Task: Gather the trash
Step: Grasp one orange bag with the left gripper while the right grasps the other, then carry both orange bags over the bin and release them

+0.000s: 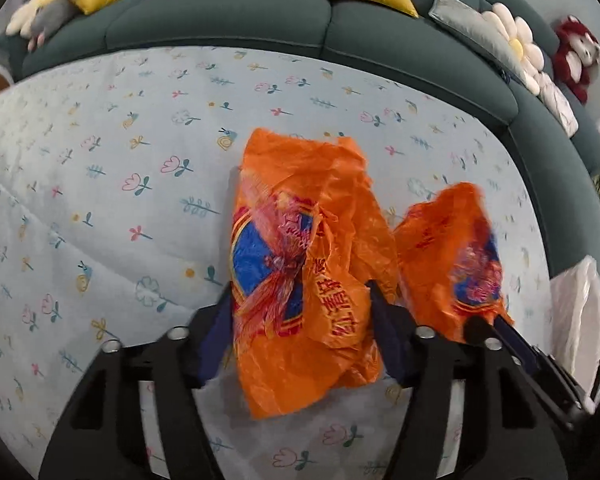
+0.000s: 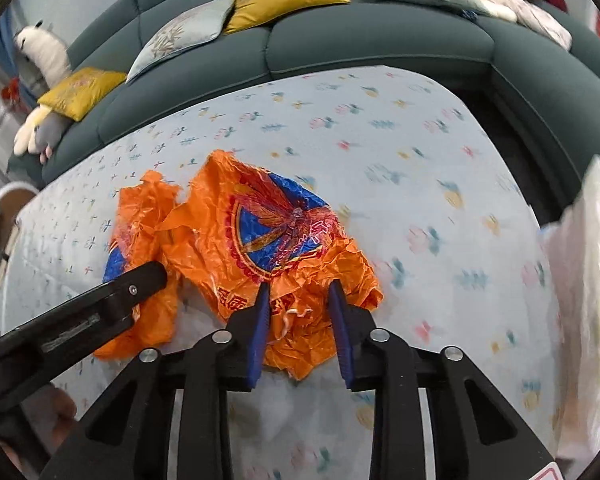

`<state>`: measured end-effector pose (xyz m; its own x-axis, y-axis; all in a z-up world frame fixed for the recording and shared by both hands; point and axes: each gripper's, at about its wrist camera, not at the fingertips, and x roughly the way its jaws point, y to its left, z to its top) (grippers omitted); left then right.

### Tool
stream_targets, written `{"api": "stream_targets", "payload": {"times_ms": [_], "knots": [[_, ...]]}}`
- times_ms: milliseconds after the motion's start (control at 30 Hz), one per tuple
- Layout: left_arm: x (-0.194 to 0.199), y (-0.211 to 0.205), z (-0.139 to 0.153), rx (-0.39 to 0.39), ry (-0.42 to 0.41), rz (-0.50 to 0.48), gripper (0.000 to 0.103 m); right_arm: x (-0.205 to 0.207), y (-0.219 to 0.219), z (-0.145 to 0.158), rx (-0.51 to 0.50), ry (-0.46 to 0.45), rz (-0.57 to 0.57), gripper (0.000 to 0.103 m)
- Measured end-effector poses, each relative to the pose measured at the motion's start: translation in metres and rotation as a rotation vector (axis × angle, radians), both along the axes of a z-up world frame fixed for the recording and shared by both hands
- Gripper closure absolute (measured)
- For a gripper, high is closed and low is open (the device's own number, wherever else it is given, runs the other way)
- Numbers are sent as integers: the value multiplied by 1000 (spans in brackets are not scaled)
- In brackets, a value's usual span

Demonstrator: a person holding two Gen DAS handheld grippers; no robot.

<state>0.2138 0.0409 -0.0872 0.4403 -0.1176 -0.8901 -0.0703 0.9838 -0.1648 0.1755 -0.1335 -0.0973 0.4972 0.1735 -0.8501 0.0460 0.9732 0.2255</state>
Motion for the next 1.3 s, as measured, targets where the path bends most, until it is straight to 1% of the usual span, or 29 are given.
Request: {"api": "stream_targets", "payload": {"times_ms": [33,67,100,133,167,267,400,600,900,1167,1300], "knots": [[-3,-3,1,-4,0,-16,72,-5,-2,1,6,0,-4,86],[-5,-5,1,-10,8,-30,82,-9,-3,2,10,-1,-5,89],[-7,-7,1,-19,16,-38,82,-14,-6,4,21,0,-8,92],[-10,-10,2,-32,21,-45,86,-17,-7,5,24,0,-9,92],[-13,-14,2,-39,26,-54,86,-21,-9,7,24,-3,-13,92],[-22,-24,6,-25,17,-70,88,-35,-15,13,34,-16,-25,93],[-35,-39,15,-39,17,-93,88,-51,-29,26,46,-35,-51,93],[-56,-71,47,-46,-29,-143,89,-71,-55,56,55,-86,-92,93],[-81,-131,92,-42,-97,-247,89,-109,-122,99,64,-179,-209,93],[-97,-192,112,-38,-131,-363,89,-138,-186,118,69,-227,-311,93],[-103,-222,117,-25,-146,-423,88,-151,-216,118,68,-236,-367,93]]}}
